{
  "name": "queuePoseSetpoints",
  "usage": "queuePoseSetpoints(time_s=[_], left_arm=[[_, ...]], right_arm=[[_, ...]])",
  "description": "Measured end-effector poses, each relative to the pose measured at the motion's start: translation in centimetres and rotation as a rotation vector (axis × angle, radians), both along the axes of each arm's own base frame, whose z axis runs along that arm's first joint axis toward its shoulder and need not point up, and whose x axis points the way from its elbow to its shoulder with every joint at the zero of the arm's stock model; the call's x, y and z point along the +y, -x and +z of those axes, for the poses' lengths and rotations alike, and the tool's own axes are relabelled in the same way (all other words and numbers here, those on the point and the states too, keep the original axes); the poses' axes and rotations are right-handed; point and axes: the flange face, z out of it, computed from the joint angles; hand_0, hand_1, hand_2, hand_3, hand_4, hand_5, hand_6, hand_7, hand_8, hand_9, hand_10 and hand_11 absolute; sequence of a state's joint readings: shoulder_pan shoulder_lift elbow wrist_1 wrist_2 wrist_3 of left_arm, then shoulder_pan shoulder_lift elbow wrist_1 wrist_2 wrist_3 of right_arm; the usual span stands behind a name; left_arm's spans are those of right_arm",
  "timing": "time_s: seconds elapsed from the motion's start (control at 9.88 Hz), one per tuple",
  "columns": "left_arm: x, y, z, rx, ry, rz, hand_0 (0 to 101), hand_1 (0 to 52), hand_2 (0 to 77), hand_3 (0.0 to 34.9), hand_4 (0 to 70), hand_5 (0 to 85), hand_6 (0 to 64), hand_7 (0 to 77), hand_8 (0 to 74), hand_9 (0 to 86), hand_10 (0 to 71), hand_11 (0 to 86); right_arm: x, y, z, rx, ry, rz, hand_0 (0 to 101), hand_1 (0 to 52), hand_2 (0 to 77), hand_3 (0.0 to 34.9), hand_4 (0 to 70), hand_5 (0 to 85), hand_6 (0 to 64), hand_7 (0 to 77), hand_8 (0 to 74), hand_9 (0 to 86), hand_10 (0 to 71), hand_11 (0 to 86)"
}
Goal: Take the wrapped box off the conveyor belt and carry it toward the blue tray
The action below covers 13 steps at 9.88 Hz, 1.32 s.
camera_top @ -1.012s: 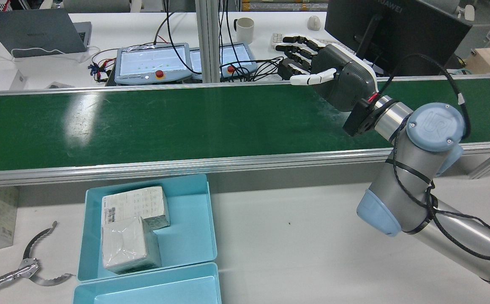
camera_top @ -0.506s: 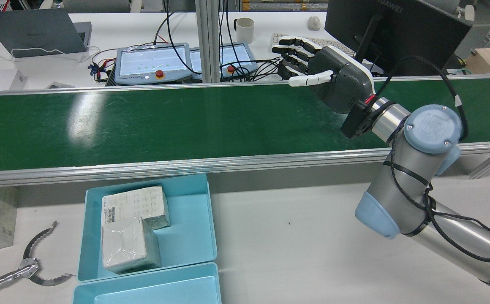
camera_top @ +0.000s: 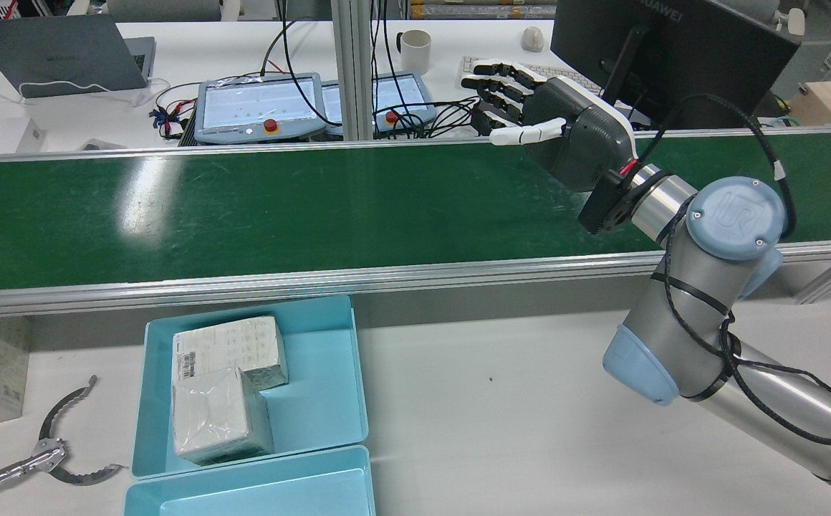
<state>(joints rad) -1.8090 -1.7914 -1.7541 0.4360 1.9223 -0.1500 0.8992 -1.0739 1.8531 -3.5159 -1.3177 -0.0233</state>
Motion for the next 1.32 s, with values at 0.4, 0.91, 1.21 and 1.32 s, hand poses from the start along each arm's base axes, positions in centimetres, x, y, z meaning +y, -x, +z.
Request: queuePoseSetpoints(time_s=[0.4, 0.91, 1.21, 1.32], left_arm=[[0.0, 0.0, 0.0, 0.0, 0.0, 0.0, 0, 0.0, 0.5, 0.0, 0.0, 1.1, 0.0, 0.0, 0.0, 0.0, 0.0, 0.0], [0.0, 0.0, 0.0, 0.0, 0.0, 0.0, 0, 0.0, 0.5, 0.0, 0.0, 1.1, 0.0, 0.0, 0.0, 0.0, 0.5, 0.0], [0.0, 0.0, 0.0, 0.0, 0.0, 0.0, 0, 0.0, 1.1, 0.0, 0.0, 1.1, 0.0, 0.5, 0.0, 0.0, 0.5, 0.0], [0.0, 0.0, 0.0, 0.0, 0.0, 0.0, 0, 0.0, 0.5, 0.0, 0.0, 1.1, 0.0, 0.0, 0.0, 0.0, 0.5, 0.0]], right_arm=[[0.19, 0.0, -0.21, -0.004, -0.004, -0.001, 49, 15.3, 14.7, 18.1, 10.4, 31.6, 4.4, 24.0, 0.0, 6.0, 0.0, 1.1], [0.39, -0.18, -0.45, -0.009, -0.01, -0.002, 49, 15.3, 16.4, 18.8, 10.9, 32.7, 4.9, 24.0, 0.0, 6.0, 0.0, 1.6], [0.42, -0.1, -0.72, -0.013, -0.013, -0.005, 49, 15.3, 16.4, 18.8, 12.0, 32.7, 4.4, 25.1, 0.0, 6.0, 0.0, 1.6], [0.43, -0.05, -0.77, -0.014, -0.013, -0.006, 49, 15.3, 16.4, 18.8, 12.0, 32.7, 4.4, 25.1, 0.0, 6.0, 0.0, 1.6]])
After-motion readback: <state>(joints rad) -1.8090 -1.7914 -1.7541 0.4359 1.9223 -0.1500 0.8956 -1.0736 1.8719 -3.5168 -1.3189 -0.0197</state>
